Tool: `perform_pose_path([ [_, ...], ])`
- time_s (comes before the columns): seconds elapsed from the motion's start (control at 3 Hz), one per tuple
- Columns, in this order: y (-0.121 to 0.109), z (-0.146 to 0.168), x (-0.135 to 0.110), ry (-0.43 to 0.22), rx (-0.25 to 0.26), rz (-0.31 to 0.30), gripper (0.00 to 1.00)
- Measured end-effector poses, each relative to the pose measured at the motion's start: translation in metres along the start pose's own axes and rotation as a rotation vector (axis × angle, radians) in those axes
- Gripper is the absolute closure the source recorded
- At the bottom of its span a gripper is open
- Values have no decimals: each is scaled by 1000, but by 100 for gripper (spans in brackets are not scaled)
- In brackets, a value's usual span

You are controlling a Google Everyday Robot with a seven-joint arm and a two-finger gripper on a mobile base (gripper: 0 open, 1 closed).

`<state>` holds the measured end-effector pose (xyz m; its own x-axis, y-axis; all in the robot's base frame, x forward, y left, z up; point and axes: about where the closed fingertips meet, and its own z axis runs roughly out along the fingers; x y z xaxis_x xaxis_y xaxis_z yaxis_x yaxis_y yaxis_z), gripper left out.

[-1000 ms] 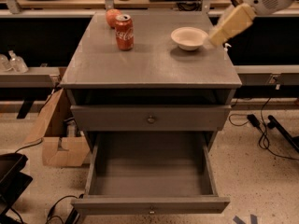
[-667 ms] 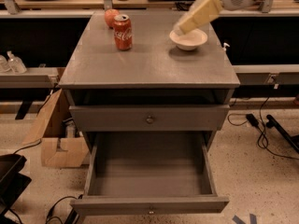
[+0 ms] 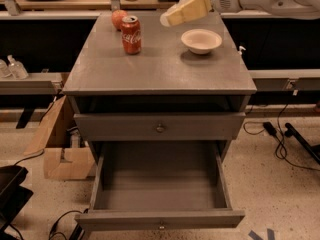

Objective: Place coke can into middle drawer

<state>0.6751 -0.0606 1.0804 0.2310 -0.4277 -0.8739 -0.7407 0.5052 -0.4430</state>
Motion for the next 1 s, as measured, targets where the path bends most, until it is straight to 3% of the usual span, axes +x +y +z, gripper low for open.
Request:
perform_pose_path([
  [0.33,0,0,0,0,0,0,0],
  [0.67,-10,50,15,-46,-26,31,0],
  [1.0,-25,148,46,-128,-40,105,0],
])
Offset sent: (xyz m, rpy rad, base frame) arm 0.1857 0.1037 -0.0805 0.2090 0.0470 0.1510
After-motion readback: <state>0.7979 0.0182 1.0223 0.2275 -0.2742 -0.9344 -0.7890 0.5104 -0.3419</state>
